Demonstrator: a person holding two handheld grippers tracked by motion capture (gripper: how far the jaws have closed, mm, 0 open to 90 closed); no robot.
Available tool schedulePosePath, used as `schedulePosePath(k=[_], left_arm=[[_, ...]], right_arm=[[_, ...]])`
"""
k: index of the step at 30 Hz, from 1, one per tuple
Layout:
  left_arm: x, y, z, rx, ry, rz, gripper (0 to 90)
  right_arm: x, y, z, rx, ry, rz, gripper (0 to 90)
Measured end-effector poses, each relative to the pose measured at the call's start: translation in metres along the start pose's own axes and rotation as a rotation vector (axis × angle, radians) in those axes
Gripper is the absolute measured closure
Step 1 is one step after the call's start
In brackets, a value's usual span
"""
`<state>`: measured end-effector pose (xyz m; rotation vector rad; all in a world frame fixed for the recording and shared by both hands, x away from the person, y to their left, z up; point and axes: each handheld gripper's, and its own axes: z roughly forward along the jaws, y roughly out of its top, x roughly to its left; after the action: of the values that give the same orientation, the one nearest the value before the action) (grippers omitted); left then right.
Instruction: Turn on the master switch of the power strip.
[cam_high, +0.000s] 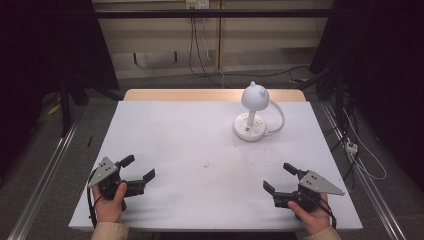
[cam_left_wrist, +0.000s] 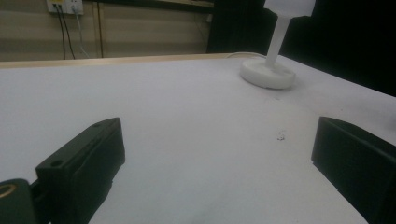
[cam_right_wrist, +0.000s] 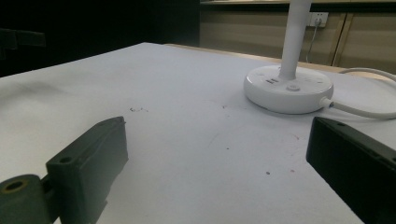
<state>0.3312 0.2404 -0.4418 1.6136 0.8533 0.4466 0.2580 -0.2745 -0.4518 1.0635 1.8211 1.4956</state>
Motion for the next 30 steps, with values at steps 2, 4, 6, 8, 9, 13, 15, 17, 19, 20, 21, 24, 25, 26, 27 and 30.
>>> schedulePosePath(k=[2, 4, 6, 8, 9, 13, 15, 17, 19, 20, 21, 24, 25, 26, 27, 30], left_arm=[[0.000, 0.000, 0.000, -0.003, -0.002, -0.005, 2.5], [0.000, 0.000, 0.000, 0.003, -0.008, 0.004, 2.5], [-0.001, 0.000, 0.000, 0.000, -0.010, 0.005, 2.8], [-0.001, 0.000, 0.000, 0.002, -0.012, 0.007, 2.8], [-0.001, 0.001, 0.000, -0.002, -0.018, 0.008, 2.8], [-0.002, 0.001, 0.000, -0.007, -0.020, 0.002, 2.8], [-0.002, 0.001, 0.000, -0.002, -0.024, 0.005, 2.8], [-0.002, 0.002, 0.000, -0.005, -0.027, 0.008, 2.8], [-0.003, 0.002, 0.000, -0.009, -0.031, 0.012, 2.8], [-0.003, 0.002, 0.000, -0.008, -0.033, 0.014, 2.8], [-0.003, 0.002, 0.000, -0.006, -0.034, 0.016, 3.1], [-0.004, 0.002, -0.001, -0.009, -0.038, 0.015, 3.1], [-0.004, 0.002, -0.001, -0.011, -0.038, 0.014, 3.1], [-0.004, 0.002, -0.001, -0.012, -0.039, 0.013, 3.1], [-0.004, 0.002, -0.001, -0.011, -0.039, 0.012, 3.1], [-0.005, 0.002, -0.001, -0.014, -0.042, 0.010, 3.1]], right_arm=[[0.000, 0.000, 0.000, 0.000, -0.001, 0.001, 4.8], [-0.001, 0.000, 0.001, 0.003, 0.000, -0.001, 4.8], [-0.001, 0.001, 0.002, 0.006, -0.001, -0.009, 4.9], [-0.002, 0.002, 0.004, 0.010, -0.002, -0.007, 4.8], [-0.002, 0.002, 0.005, 0.011, -0.003, -0.007, 4.9], [-0.004, 0.004, 0.012, 0.019, -0.012, -0.001, 5.5], [-0.005, 0.005, 0.015, 0.024, -0.012, -0.004, 5.4], [-0.006, 0.006, 0.019, 0.028, -0.016, -0.017, 5.4], [-0.006, 0.008, 0.021, 0.029, -0.017, -0.018, 5.4], [-0.006, 0.008, 0.022, 0.031, -0.018, -0.019, 5.4], [-0.007, 0.009, 0.024, 0.032, -0.018, -0.019, 5.4], [-0.011, 0.012, 0.028, 0.035, -0.023, -0.017, 5.4], [-0.012, 0.013, 0.030, 0.036, -0.025, -0.012, 5.4], [-0.012, 0.013, 0.030, 0.036, -0.025, -0.012, 5.4], [-0.013, 0.013, 0.031, 0.038, -0.029, -0.013, 5.4], [-0.017, 0.016, 0.035, 0.042, -0.043, -0.016, 5.4]])
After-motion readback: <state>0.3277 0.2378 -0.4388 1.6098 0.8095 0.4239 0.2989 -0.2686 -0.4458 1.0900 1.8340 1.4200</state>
